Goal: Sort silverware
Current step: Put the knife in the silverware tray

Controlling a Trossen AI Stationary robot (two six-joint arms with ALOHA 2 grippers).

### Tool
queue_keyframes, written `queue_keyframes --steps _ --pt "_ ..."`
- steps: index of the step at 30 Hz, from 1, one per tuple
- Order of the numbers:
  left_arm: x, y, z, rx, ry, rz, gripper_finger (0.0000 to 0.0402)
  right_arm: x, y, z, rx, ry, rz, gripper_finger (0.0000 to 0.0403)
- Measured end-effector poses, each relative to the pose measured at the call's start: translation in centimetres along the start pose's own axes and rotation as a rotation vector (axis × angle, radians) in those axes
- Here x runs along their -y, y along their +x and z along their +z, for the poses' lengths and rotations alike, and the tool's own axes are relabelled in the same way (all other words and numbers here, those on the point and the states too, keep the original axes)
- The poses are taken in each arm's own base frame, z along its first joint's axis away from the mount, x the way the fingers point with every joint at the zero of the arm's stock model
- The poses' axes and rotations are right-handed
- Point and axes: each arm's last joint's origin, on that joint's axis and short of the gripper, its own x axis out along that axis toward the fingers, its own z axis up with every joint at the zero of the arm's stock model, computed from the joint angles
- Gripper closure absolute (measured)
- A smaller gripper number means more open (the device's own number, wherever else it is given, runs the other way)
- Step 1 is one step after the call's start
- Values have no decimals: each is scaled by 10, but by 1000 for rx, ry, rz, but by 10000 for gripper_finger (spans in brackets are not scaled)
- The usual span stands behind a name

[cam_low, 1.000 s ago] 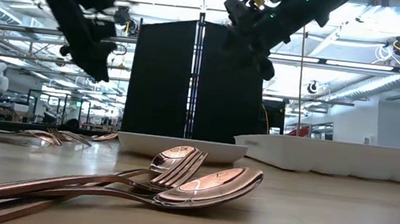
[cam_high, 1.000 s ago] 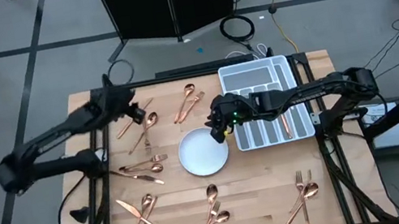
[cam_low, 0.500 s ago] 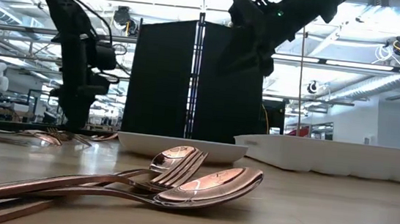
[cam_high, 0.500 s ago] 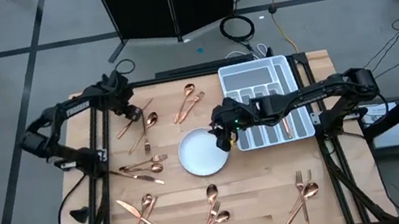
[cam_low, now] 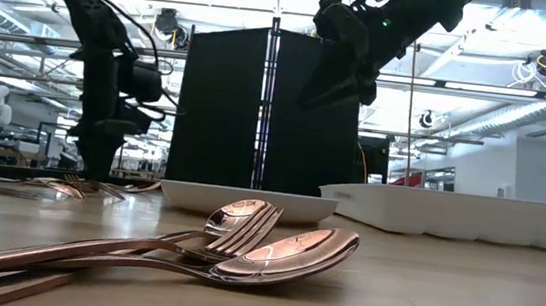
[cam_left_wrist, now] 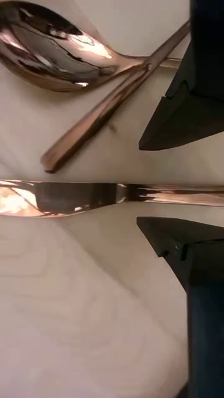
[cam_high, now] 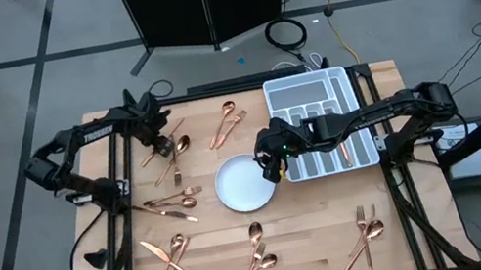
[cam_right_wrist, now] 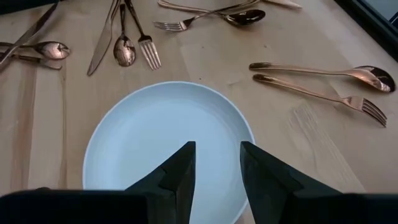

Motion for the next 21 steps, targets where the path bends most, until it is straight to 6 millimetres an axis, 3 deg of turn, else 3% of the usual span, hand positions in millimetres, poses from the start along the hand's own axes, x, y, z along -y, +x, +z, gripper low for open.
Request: queue_keyframes --steps 16,21 --pt "1 18 6 -57 62 33 222 0 0 0 -2 6 0 287" --pt "1 18 6 -58 77 44 254 0 0 0 -2 4 0 287"
